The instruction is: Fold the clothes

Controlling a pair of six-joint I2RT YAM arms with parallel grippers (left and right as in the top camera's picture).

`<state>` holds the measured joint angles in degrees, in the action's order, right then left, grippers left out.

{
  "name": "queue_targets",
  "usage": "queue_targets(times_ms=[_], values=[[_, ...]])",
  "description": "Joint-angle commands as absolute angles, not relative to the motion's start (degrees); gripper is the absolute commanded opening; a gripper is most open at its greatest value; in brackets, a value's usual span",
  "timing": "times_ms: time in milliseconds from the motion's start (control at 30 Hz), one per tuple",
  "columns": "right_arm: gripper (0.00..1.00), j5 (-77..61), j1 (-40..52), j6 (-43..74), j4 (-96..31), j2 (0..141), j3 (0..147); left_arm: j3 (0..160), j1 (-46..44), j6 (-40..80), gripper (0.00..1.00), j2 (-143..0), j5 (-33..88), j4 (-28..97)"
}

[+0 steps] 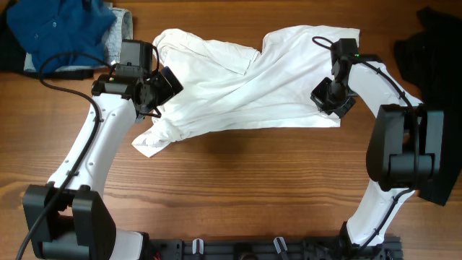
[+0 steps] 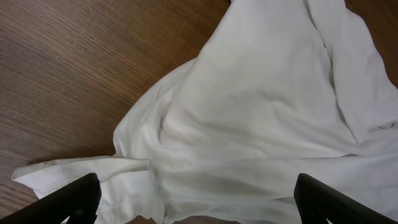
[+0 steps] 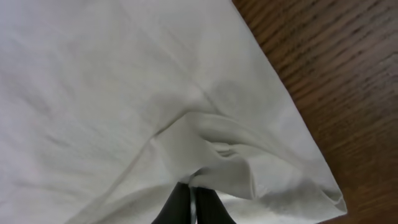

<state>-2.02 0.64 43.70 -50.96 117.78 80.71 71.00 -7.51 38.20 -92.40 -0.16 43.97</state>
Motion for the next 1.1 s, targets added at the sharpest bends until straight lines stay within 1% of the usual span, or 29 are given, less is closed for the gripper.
queue_targets(times_ms=[0, 167, 333, 500, 600, 667, 833, 1067], values=[[0.04, 0.27, 0.30, 43.90, -51.96, 114.52, 80.64, 71.26, -7.66, 37.69, 1.00, -91.94, -1.15, 44.45], [0.04, 0.71, 0.30, 43.88, -52.12, 110.04, 80.64, 71.26, -7.66, 37.69, 1.00, -91.94, 1.65, 46.65], [0.04, 1.17, 0.30, 43.86, -52.45, 106.13, 80.64, 71.26, -7.66, 37.74, 1.00, -91.94, 2.28, 52.31], [0.04, 5.06, 0.30, 44.01, -53.47, 102.37, 80.66, 71.24, -7.75, 37.71, 1.00, -92.58, 7.42, 55.72], [0.04, 5.21, 0.30, 44.88, -53.89, 100.71, 80.66, 70.83, -8.40, 38.04, 1.00, -93.78, 8.36, 55.79], [0.04, 5.43, 0.30, 46.59, -54.57, 99.42, 80.66, 69.97, -9.26, 39.90, 1.00, -95.29, 8.36, 55.57], [0.05, 6.11, 0.30, 46.46, -54.59, 97.36, 80.66, 68.69, -11.75, 43.81, 1.00, -100.75, 8.86, 55.55], [0.06, 6.26, 0.30, 46.44, -54.70, 97.36, 80.66, 68.69, -12.40, 44.25, 1.00, -104.01, 9.56, 55.53]])
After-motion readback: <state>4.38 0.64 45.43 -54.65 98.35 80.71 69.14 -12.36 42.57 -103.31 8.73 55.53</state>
